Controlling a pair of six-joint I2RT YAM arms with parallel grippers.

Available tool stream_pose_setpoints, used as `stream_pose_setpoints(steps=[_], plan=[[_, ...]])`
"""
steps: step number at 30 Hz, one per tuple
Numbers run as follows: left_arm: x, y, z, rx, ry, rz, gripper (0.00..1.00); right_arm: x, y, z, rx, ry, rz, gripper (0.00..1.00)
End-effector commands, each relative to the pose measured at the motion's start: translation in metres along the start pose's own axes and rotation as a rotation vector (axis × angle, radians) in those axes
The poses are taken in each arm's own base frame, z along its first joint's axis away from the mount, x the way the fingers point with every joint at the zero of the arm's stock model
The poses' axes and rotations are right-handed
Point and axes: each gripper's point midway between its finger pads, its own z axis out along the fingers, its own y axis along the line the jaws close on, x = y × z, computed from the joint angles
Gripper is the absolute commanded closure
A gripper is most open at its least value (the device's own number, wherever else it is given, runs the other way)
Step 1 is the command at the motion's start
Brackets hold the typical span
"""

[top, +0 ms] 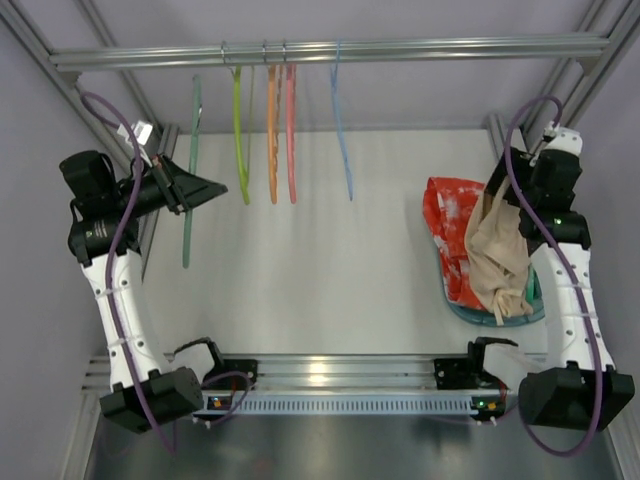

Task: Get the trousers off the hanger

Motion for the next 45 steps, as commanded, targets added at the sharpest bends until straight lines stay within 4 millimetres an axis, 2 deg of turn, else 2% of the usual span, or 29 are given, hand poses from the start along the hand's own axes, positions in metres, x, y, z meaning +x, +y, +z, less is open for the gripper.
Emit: stream_pose_setpoints(steps=[1, 8, 9, 13, 19, 22, 26, 30, 31, 33, 39, 45], plan=[[-0.021, -0.017, -0.005, 0.092, 0.004, 0.185, 1.0, -0.041, 0.007, -0.027, -0.062, -0.091, -0.013, 0.01], [-0.056, 0.012, -0.003, 0.141, 0.019, 0.249, 1.0, -0.044, 0.017, -0.041, -0.141, -0.074, -0.051, 0.01], [-0.063, 0.012, -0.003, 0.141, 0.015, 0.291, 1.0, -0.045, 0.017, -0.042, -0.141, -0.077, -0.048, 0.01], [-0.086, 0.038, 0.004, 0.122, 0.01, 0.301, 1.0, -0.054, 0.02, -0.045, -0.153, -0.087, -0.037, 0.01], [-0.113, 0.064, 0.012, 0.078, -0.005, 0.321, 1.0, -0.06, 0.024, -0.046, -0.168, -0.095, -0.026, 0.01], [-0.118, 0.073, 0.016, 0.067, -0.005, 0.314, 1.0, -0.057, 0.024, -0.042, -0.167, -0.081, -0.024, 0.01], [-0.125, 0.073, 0.018, 0.049, -0.014, 0.365, 1.0, -0.053, 0.025, -0.04, -0.173, -0.07, -0.014, 0.01], [-0.135, 0.072, 0.02, 0.039, -0.024, 0.397, 1.0, -0.048, 0.035, -0.04, -0.228, -0.057, -0.006, 0.0], [-0.138, 0.078, 0.021, 0.031, -0.026, 0.385, 1.0, -0.048, 0.037, -0.041, -0.239, -0.054, -0.007, 0.01], [-0.145, 0.078, 0.023, 0.024, -0.031, 0.384, 1.0, -0.048, 0.037, -0.04, -0.24, -0.047, -0.007, 0.01], [-0.158, 0.095, 0.03, -0.038, -0.062, 0.303, 1.0, -0.051, 0.039, -0.042, -0.251, -0.056, -0.006, 0.01], [-0.153, 0.114, 0.038, -0.066, -0.058, 0.186, 0.97, -0.049, 0.039, -0.043, -0.251, -0.055, -0.009, 0.01]])
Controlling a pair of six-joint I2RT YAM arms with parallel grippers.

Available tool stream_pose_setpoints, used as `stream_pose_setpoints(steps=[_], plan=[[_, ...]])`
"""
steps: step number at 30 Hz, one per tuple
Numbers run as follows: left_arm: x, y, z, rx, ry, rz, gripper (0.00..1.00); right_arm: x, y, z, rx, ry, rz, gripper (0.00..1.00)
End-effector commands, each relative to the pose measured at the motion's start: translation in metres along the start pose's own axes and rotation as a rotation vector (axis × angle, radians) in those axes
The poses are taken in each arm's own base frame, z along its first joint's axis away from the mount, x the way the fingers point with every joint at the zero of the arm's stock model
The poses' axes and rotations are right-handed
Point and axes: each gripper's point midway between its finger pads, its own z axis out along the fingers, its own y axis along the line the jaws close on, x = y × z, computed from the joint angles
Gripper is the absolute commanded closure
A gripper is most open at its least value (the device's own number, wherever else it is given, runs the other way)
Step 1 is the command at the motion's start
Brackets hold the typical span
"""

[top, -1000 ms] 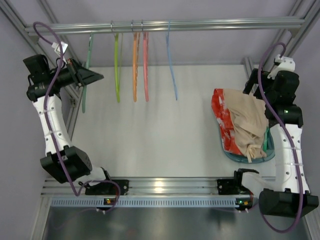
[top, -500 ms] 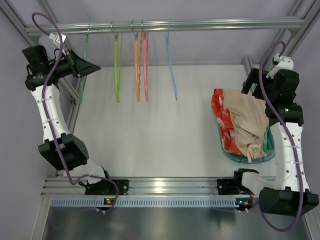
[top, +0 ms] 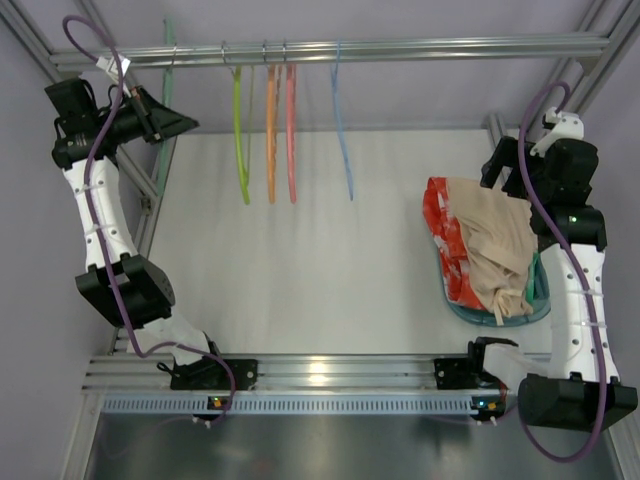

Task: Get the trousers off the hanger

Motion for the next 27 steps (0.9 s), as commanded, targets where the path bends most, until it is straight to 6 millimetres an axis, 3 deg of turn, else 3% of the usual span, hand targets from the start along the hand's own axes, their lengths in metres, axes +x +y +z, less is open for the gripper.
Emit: stream_pose_setpoints(steps=[1, 5, 12, 13, 15, 16, 22, 23, 25, 26, 27], plan=[[-0.016, -0.001, 0.004, -0.023, -0.043, 0.065, 0.97, -0.015, 0.001, -0.007, -0.009, -0.046, 0.013, 0.01], [-0.009, 0.002, 0.005, -0.042, -0.043, 0.017, 0.96, -0.016, 0.001, -0.008, -0.011, -0.05, 0.015, 0.01], [0.009, 0.006, -0.002, -0.134, -0.066, -0.034, 0.83, -0.013, 0.002, -0.008, -0.017, -0.046, 0.019, 0.01], [0.01, 0.006, -0.002, -0.14, -0.068, -0.038, 0.69, -0.011, 0.002, -0.007, -0.02, -0.044, 0.021, 0.01], [0.01, 0.005, -0.003, -0.155, -0.076, -0.039, 0.59, -0.01, 0.003, -0.007, -0.024, -0.044, 0.025, 0.0], [0.009, 0.005, -0.004, -0.161, -0.08, -0.035, 0.49, -0.009, 0.003, -0.007, -0.022, -0.039, 0.027, 0.01], [0.001, -0.006, -0.008, -0.179, -0.105, 0.009, 0.24, -0.01, 0.004, -0.01, -0.026, -0.048, 0.025, 0.01], [0.0, -0.007, -0.01, -0.186, -0.11, 0.025, 0.15, -0.01, 0.004, -0.01, -0.026, -0.046, 0.025, 0.01], [-0.003, -0.014, -0.014, -0.213, -0.132, 0.059, 0.1, -0.009, 0.004, -0.011, -0.028, -0.048, 0.025, 0.01], [-0.003, -0.015, -0.016, -0.226, -0.138, 0.076, 0.02, -0.009, 0.004, -0.012, -0.031, -0.049, 0.025, 0.01], [-0.004, -0.022, -0.02, -0.238, -0.153, 0.101, 0.02, -0.009, 0.004, -0.012, -0.031, -0.05, 0.023, 0.01]])
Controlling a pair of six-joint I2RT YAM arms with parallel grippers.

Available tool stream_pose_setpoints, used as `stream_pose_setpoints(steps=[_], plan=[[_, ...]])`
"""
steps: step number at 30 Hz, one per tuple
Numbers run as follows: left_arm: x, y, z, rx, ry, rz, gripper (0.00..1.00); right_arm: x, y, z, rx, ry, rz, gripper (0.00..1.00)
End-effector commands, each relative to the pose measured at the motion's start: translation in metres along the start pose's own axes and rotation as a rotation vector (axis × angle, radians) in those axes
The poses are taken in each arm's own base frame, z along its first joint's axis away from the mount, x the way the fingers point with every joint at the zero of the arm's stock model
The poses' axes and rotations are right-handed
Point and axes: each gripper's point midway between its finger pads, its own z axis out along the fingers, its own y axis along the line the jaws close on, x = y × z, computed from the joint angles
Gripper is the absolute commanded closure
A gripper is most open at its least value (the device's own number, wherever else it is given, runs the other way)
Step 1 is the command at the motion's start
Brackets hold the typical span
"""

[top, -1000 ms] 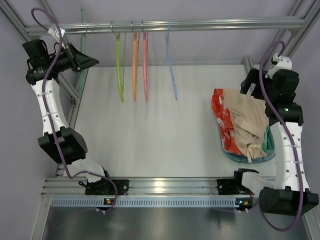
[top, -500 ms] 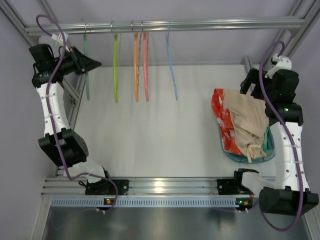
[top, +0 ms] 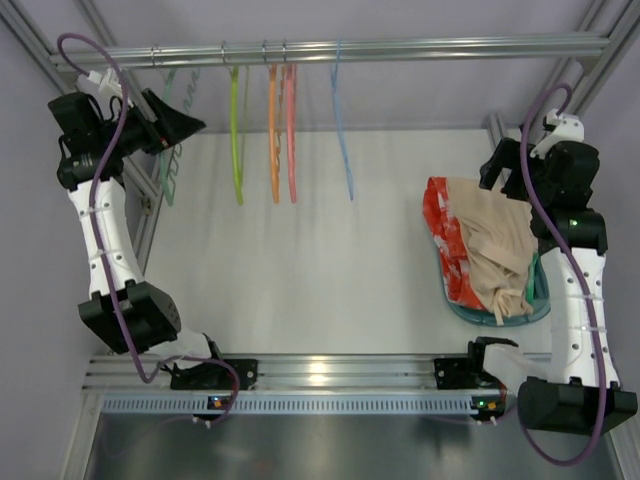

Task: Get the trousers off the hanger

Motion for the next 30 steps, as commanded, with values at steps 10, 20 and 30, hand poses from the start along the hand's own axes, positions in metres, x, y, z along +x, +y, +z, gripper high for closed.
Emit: stream_pose_setpoints(steps=[10, 20, 30], plan=[[-0.023, -0.015, -0.065, -0.369, -0.254, 0.312, 0.02, -0.019, 0.006, -0.015, -0.043, -0.083, -0.037, 0.01], [0.03, 0.007, -0.108, -0.606, -0.161, 0.395, 0.02, -0.005, 0.034, -0.035, -0.23, -0.111, -0.165, 0.01], [0.113, 0.007, -0.137, -0.657, -0.026, 0.4, 0.02, 0.056, 0.055, -0.063, -0.416, -0.075, -0.269, 0.01]])
